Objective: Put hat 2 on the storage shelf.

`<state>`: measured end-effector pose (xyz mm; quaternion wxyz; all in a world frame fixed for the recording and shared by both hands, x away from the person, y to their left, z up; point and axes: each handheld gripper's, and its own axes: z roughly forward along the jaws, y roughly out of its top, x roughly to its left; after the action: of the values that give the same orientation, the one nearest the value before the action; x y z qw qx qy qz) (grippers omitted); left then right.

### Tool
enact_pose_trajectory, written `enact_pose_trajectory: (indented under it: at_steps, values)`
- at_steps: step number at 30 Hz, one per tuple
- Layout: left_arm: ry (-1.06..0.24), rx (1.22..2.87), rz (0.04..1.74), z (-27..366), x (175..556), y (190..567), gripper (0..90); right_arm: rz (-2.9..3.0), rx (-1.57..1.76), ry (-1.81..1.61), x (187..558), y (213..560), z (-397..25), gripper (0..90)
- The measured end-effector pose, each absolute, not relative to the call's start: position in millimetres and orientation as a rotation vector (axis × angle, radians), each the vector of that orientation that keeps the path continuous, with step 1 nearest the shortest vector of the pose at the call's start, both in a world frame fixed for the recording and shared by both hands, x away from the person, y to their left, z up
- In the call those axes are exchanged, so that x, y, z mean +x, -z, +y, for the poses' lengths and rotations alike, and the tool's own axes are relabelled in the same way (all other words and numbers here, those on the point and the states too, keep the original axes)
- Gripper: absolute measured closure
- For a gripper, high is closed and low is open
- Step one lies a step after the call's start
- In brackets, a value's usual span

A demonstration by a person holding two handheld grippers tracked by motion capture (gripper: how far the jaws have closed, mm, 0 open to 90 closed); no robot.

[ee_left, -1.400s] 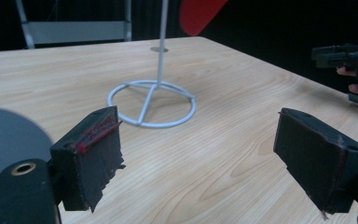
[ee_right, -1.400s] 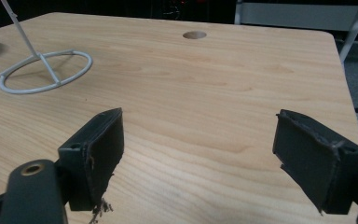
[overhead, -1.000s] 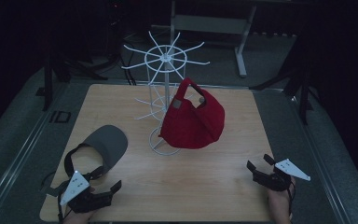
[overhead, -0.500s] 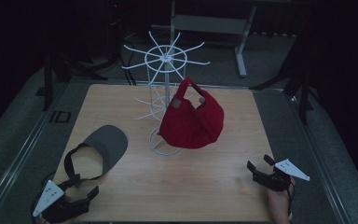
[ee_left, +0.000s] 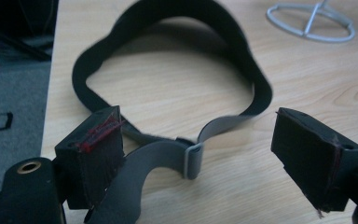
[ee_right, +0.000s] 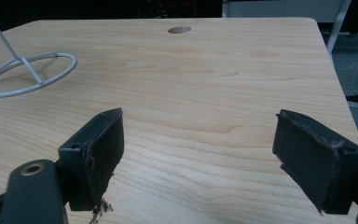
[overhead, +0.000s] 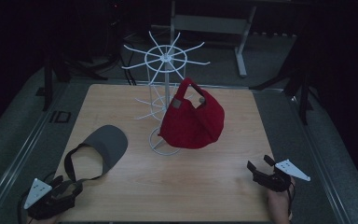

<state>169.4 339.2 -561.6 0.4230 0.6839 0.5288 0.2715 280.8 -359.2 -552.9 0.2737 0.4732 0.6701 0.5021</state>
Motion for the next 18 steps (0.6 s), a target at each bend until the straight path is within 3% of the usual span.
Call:
enact_pose_trajectory:
  at_steps: [10,18]
  values:
    - [-0.7,1.822,1.417,331.9,187.6,564.2,25.6,1.796,1.274,-1.356,280.3,552.9,-360.0,16.3]
    - [-0.757,1.841,1.492,326.0,193.5,565.8,60.6,1.795,1.272,-1.354,280.1,552.9,-360.0,16.3]
